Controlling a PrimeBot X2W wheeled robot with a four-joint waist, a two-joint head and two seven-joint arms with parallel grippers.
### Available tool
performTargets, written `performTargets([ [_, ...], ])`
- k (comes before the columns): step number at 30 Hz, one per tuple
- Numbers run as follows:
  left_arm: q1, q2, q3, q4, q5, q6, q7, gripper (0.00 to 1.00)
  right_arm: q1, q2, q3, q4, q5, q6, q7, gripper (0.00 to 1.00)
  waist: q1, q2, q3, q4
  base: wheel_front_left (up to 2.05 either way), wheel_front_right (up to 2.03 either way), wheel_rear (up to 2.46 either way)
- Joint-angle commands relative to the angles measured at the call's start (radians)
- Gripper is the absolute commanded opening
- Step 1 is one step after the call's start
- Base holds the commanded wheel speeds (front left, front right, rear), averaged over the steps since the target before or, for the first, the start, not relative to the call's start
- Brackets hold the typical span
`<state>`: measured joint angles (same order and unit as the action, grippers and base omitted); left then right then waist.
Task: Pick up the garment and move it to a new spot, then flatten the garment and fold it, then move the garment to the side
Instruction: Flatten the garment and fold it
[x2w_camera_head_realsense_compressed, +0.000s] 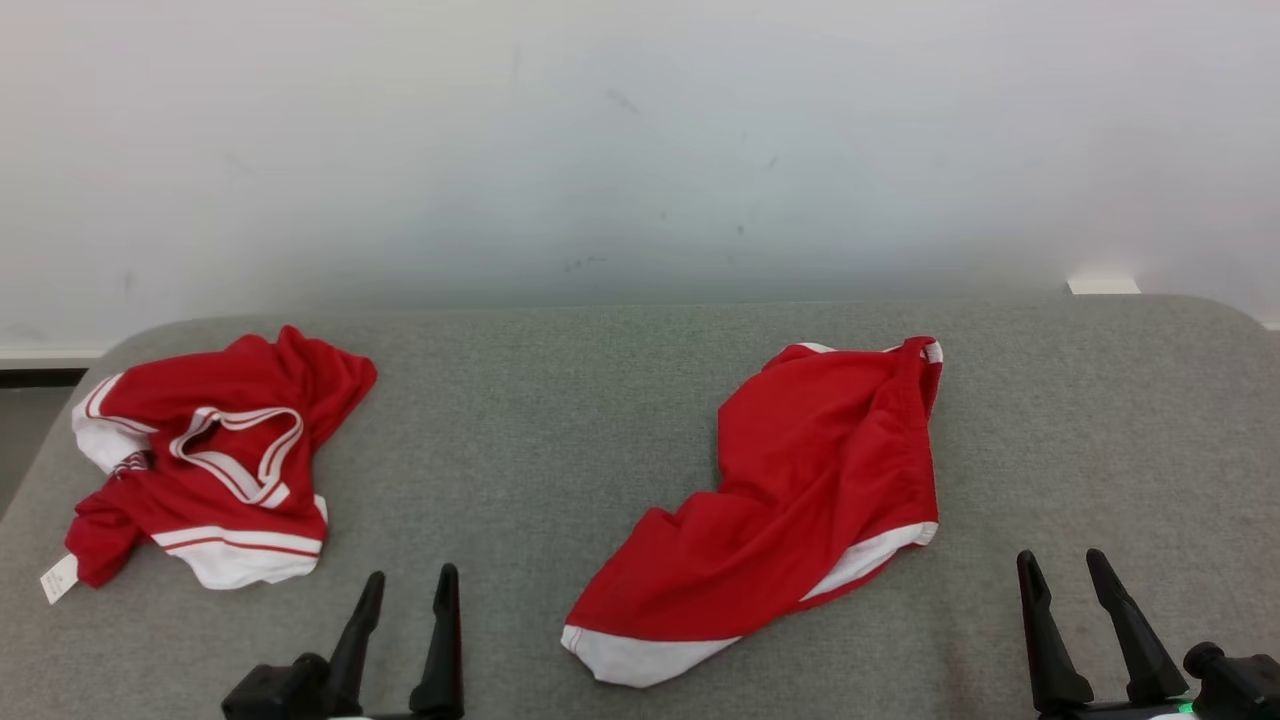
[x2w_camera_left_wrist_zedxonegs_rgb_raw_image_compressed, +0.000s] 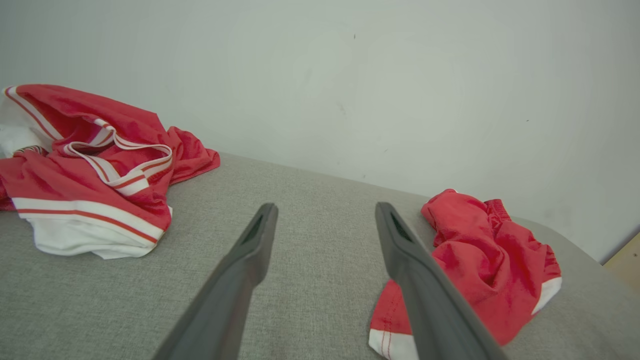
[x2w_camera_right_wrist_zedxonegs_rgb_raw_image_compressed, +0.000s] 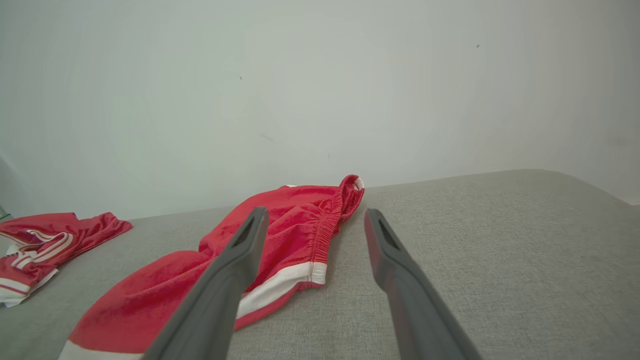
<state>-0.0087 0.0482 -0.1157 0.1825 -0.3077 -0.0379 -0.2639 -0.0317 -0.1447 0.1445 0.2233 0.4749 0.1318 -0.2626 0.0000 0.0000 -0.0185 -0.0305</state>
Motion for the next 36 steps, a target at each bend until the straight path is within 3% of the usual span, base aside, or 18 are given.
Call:
performTargets([
  [1,0.003,0.004,-0.001,0.000,0.015,-0.001,-0.001,1.00,0.004,0.002,-0.003,-0.011,-0.008,-0.002,-0.003,1.00,0.0000,0.0000,0.001,0.008,0.00,0.00,0.00],
  [12,-0.020,0.004,-0.047,0.046,-0.017,-0.022,-0.001,1.00,-0.003,-0.025,0.012,0.013,-0.003,-0.002,-0.002,1.00,0.0000,0.0000,0.002,0.026,0.00,0.00,0.00],
  [17,-0.092,0.005,-0.136,0.175,-0.023,-0.058,0.047,1.00,-0.098,-0.112,0.153,0.126,0.068,-0.003,0.044,1.00,0.0000,0.0000,0.018,0.030,0.00,0.00,0.00],
  [23,-0.195,0.023,-0.212,0.263,-0.048,-0.084,0.189,1.00,-0.243,-0.198,0.293,0.214,0.200,-0.002,0.097,1.00,0.0000,0.0000,0.080,0.037,0.00,0.00,0.00],
  [36,-0.331,0.054,-0.344,0.359,-0.122,-0.091,0.305,1.00,-0.470,-0.267,0.552,0.357,0.451,-0.002,0.160,1.00,0.0000,0.0000,0.182,0.061,0.00,0.00,0.00],
])
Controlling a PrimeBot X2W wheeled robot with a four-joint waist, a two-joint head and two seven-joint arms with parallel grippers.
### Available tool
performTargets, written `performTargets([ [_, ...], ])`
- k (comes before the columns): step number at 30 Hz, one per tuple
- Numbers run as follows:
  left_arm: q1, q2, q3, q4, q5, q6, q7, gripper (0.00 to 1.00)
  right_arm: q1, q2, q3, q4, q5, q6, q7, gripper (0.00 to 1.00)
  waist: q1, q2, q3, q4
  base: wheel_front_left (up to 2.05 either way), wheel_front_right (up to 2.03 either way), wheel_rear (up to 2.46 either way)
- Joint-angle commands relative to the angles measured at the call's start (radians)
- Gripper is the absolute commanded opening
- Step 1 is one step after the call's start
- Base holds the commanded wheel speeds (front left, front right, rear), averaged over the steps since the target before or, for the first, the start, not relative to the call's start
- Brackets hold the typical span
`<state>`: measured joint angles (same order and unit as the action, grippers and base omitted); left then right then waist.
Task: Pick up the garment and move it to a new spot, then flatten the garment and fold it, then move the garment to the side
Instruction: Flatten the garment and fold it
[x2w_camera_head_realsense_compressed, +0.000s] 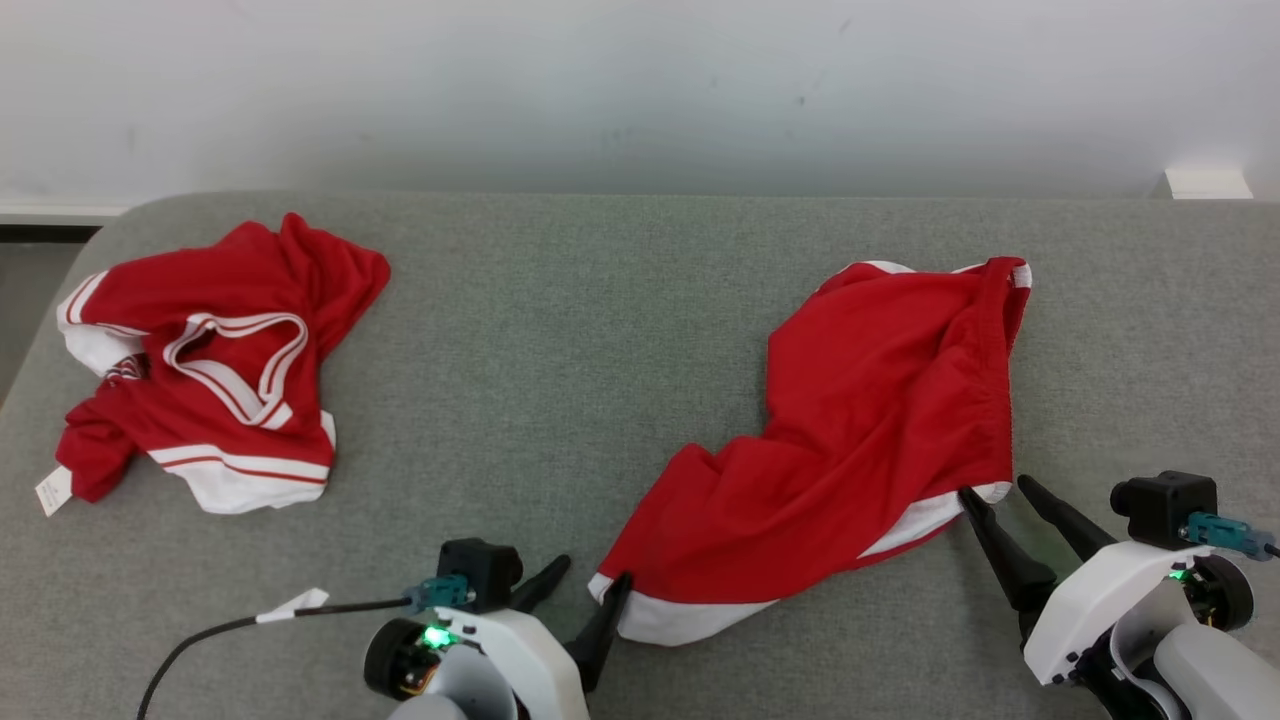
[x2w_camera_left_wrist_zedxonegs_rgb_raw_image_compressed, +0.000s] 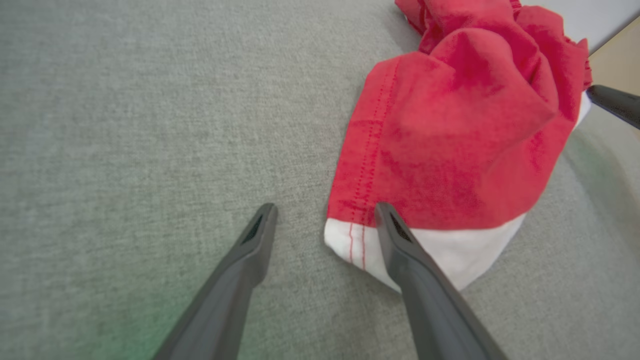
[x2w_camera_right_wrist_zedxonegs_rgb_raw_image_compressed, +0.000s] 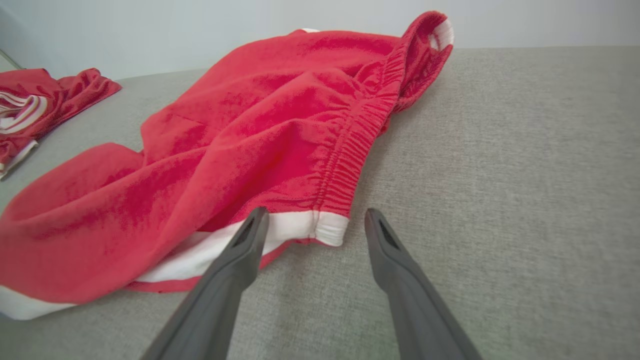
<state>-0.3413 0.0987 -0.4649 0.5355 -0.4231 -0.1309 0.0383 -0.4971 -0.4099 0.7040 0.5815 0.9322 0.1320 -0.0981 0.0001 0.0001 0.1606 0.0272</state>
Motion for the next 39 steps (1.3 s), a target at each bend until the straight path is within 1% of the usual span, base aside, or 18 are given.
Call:
performTargets([
  [1,-0.003,0.008,-0.011,0.006,-0.016,0.002,0.007,1.00,-0.016,-0.007,0.010,0.004,0.011,-0.003,-0.007,1.00,-0.0001,-0.0001,0.009,0.004,0.00,0.00,0.00],
  [7,-0.011,0.043,-0.096,0.000,-0.082,0.002,0.041,1.00,-0.072,-0.025,0.119,0.031,0.108,-0.003,-0.037,1.00,-0.0001,-0.0001,0.022,0.005,0.00,0.00,0.00],
  [12,0.017,0.068,-0.146,-0.043,-0.141,0.001,0.064,1.00,-0.102,-0.026,0.192,0.059,0.168,-0.003,-0.079,1.00,-0.0001,-0.0001,0.018,0.002,0.00,0.00,0.00],
  [13,0.024,0.076,-0.158,-0.054,-0.150,0.001,0.074,1.00,-0.107,-0.027,0.205,0.064,0.178,-0.003,-0.086,0.97,-0.0001,-0.0001,0.017,0.002,0.00,0.00,0.00],
  [14,0.028,0.086,-0.170,-0.063,-0.155,0.001,0.087,1.00,-0.111,-0.027,0.220,0.068,0.188,-0.003,-0.092,0.85,-0.0001,-0.0001,0.014,0.003,0.00,0.00,0.00],
  [15,0.030,0.096,-0.178,-0.070,-0.160,0.002,0.098,1.00,-0.114,-0.028,0.232,0.071,0.198,-0.003,-0.099,0.58,-0.0001,-0.0001,0.011,0.003,0.00,0.00,0.00],
  [16,0.033,0.104,-0.182,-0.077,-0.164,0.002,0.103,0.86,-0.118,-0.029,0.246,0.075,0.209,-0.003,-0.104,0.42,-0.0001,-0.0001,0.009,0.003,0.00,0.00,0.00],
  [17,0.036,0.111,-0.184,-0.085,-0.164,0.002,0.107,0.59,-0.121,-0.030,0.258,0.077,0.219,-0.003,-0.108,0.29,-0.0001,-0.0001,0.007,0.002,0.00,0.00,0.00],
  [18,0.037,0.116,-0.185,-0.094,-0.163,0.002,0.106,0.45,-0.123,-0.031,0.270,0.080,0.227,-0.003,-0.116,0.18,-0.0001,-0.0001,0.005,0.002,0.00,0.00,0.00],
  [19,0.037,0.121,-0.185,-0.104,-0.162,0.003,0.108,0.33,-0.125,-0.032,0.280,0.083,0.235,-0.003,-0.121,0.04,-0.0001,-0.0001,0.003,0.002,0.00,0.00,0.00],
  [20,0.037,0.125,-0.184,-0.113,-0.163,0.004,0.108,0.16,-0.129,-0.033,0.290,0.085,0.240,-0.003,-0.127,0.00,-0.0001,-0.0001,0.000,0.003,0.00,0.00,0.00],
  [21,0.037,0.127,-0.183,-0.125,-0.165,0.005,0.107,0.00,-0.133,-0.035,0.299,0.086,0.247,-0.003,-0.134,0.00,-0.0001,-0.0001,-0.001,0.003,0.00,0.00,0.00],
  [24,0.040,0.133,-0.177,-0.151,-0.174,0.003,0.108,0.00,-0.143,-0.037,0.321,0.089,0.270,-0.003,-0.147,0.00,-0.0001,-0.0001,-0.005,0.004,0.00,0.00,0.00],
  [27,0.040,0.135,-0.168,-0.168,-0.182,0.008,0.086,0.00,-0.148,-0.041,0.343,0.093,0.289,-0.003,-0.156,0.00,-0.0001,-0.0001,-0.015,0.002,0.00,0.00,0.00],
  [31,0.048,0.134,-0.148,-0.181,-0.190,0.019,0.043,0.00,-0.141,-0.064,0.368,0.087,0.300,-0.003,-0.163,0.00,-0.0001,-0.0001,-0.042,0.000,0.00,0.00,0.00],
  [36,0.064,0.141,-0.111,-0.205,-0.205,0.032,-0.010,0.00,-0.102,-0.106,0.397,0.036,0.315,-0.003,-0.167,0.00,-0.0001,-0.0001,-0.085,-0.007,0.00,0.00,0.00],
  [39,0.065,0.146,-0.093,-0.225,-0.217,0.033,-0.039,0.00,-0.089,-0.136,0.412,-0.017,0.320,-0.003,-0.167,0.00,-0.0001,-0.0001,-0.103,-0.017,0.00,0.00,0.00],
])
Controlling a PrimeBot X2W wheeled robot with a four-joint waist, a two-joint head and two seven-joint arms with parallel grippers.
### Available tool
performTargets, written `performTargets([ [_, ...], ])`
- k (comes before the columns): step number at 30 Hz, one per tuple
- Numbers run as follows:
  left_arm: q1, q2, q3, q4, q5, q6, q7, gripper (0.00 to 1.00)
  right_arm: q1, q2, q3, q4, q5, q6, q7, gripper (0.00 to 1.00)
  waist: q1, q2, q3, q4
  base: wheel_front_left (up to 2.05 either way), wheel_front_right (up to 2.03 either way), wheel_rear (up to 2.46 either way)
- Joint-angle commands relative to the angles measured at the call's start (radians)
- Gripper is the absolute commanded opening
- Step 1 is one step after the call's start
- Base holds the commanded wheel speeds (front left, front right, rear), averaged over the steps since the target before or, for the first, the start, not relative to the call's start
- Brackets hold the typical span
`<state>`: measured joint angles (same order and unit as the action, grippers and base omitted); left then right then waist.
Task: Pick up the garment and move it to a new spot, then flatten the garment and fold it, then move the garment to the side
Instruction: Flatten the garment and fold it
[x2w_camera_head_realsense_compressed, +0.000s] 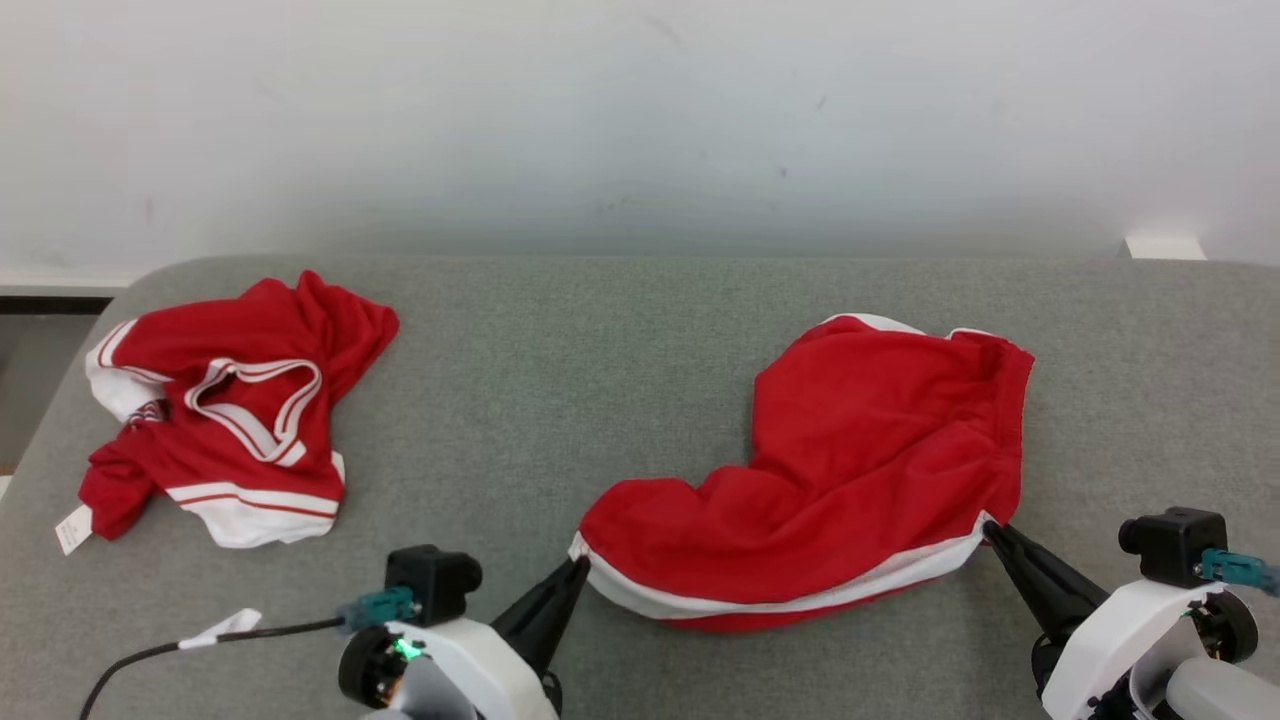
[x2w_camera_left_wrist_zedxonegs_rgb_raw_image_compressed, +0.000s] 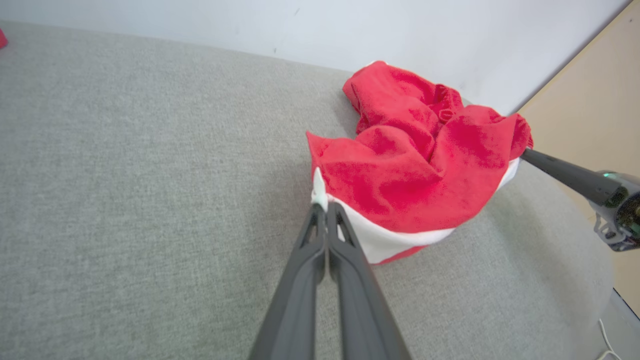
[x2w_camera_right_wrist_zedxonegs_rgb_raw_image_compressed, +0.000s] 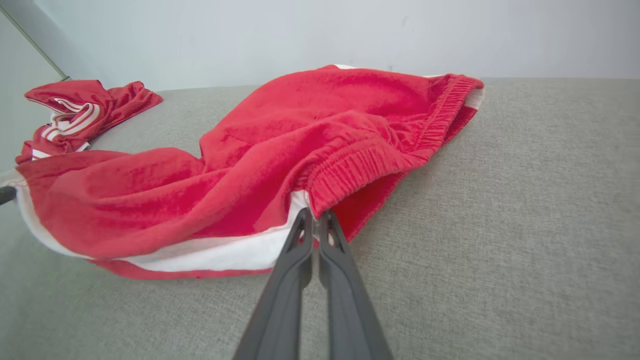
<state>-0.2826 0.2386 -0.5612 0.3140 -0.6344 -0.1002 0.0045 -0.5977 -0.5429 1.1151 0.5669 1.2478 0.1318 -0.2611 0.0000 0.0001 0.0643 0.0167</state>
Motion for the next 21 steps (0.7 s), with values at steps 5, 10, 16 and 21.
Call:
performTargets([
  [5,-0.044,0.014,0.042,-0.043,-0.018,0.007,-0.038,0.00,-0.019,-0.058,-0.008,-0.103,0.032,-0.002,-0.005,0.00,0.0000,-0.0001,0.009,-0.033,0.00,0.00,0.00],
  [10,-0.203,0.012,0.085,-0.037,-0.054,-0.006,-0.006,0.00,-0.140,-0.092,-0.017,-0.163,0.058,-0.002,0.014,0.00,0.0000,-0.0001,0.093,-0.045,0.00,0.00,0.00],
  [16,-0.526,0.006,0.134,0.077,-0.074,-0.019,0.023,0.00,-0.362,-0.111,-0.068,-0.199,0.151,-0.002,0.090,0.00,0.0000,-0.0001,0.251,-0.052,0.00,0.00,0.00],
  [21,-0.828,0.018,0.153,0.225,-0.061,-0.027,-0.001,0.00,-0.573,-0.079,-0.111,-0.170,0.211,-0.002,0.175,0.00,0.0000,-0.0001,0.367,-0.071,0.00,0.00,0.00],
])
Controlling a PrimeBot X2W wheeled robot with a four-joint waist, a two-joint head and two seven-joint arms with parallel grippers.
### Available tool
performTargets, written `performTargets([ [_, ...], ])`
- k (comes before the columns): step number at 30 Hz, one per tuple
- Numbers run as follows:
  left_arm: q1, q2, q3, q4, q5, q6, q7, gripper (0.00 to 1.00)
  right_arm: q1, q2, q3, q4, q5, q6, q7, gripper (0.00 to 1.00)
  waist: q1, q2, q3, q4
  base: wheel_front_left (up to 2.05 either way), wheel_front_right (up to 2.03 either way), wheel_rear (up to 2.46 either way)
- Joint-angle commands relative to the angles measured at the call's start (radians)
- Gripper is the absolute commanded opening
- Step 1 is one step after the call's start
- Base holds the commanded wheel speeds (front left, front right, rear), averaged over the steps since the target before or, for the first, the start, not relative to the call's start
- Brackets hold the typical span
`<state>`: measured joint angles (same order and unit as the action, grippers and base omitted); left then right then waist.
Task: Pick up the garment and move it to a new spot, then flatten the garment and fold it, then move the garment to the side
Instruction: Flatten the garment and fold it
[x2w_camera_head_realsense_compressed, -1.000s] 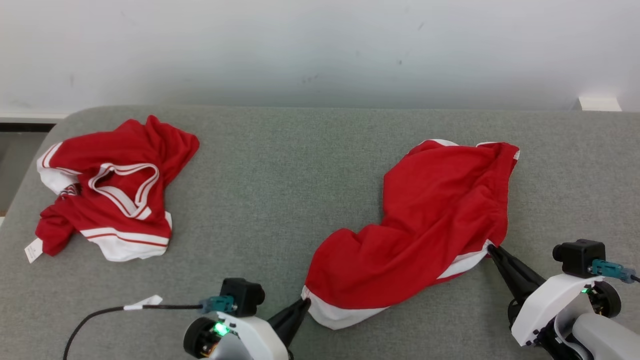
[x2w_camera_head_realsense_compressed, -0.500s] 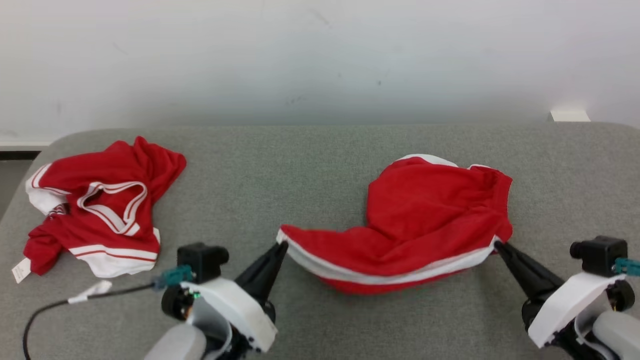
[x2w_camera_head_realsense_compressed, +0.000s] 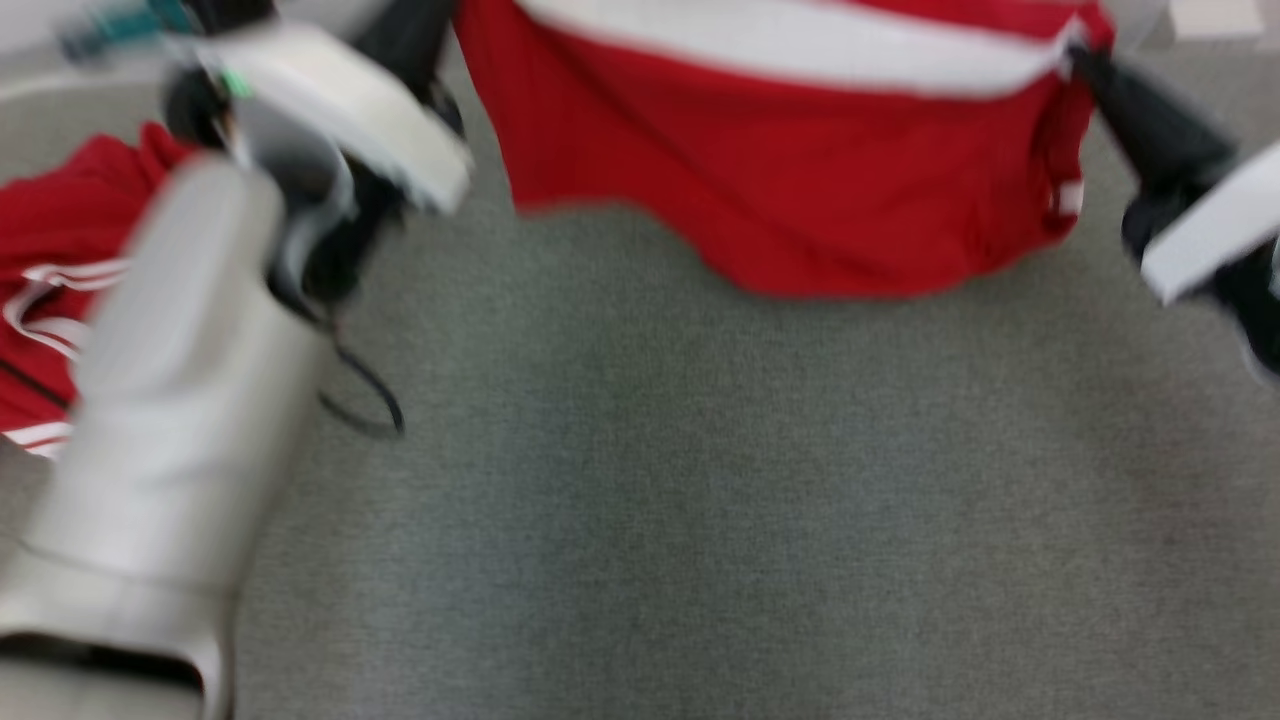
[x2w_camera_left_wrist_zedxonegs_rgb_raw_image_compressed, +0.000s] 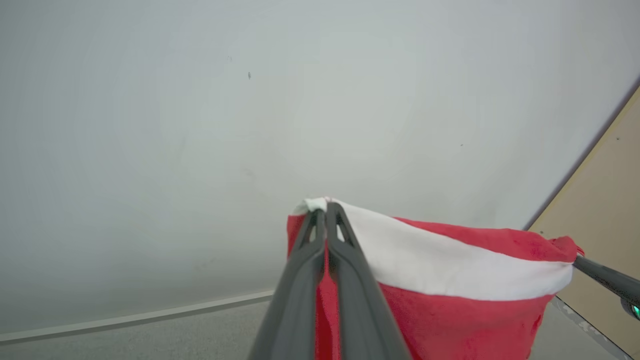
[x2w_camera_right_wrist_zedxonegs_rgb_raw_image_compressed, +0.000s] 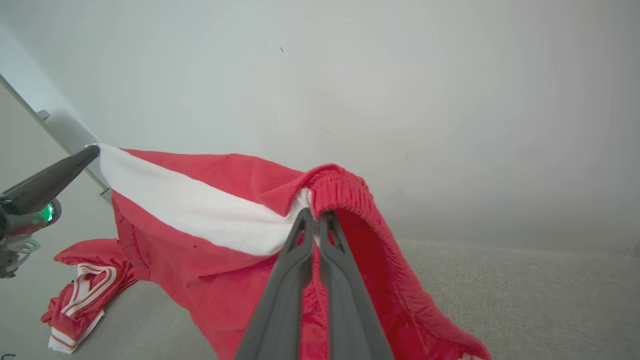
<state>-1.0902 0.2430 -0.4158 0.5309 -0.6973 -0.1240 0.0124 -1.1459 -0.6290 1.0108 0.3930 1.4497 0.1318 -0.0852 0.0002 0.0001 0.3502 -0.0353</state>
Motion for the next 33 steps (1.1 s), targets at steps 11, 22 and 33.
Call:
performTargets([
  [11,-0.469,-0.008,0.031,0.275,-0.025,-0.006,-0.087,0.00,-0.366,0.088,-0.118,0.065,0.048,-0.002,-0.037,0.00,-0.0002,-0.0001,0.204,-0.050,0.00,0.00,0.00],
  [22,-0.578,-0.036,-0.059,0.377,-0.113,-0.007,-0.158,0.00,-0.413,0.088,-0.112,0.008,0.029,-0.002,-0.140,0.00,-0.0002,-0.0001,0.143,-0.039,0.00,0.00,0.00],
  [33,-0.171,0.093,-0.323,0.273,-0.278,-0.005,-0.060,0.00,-0.079,0.025,0.127,-0.074,0.099,-0.002,-0.018,0.00,-0.0002,-0.0001,-0.132,-0.028,0.00,0.00,0.00],
])
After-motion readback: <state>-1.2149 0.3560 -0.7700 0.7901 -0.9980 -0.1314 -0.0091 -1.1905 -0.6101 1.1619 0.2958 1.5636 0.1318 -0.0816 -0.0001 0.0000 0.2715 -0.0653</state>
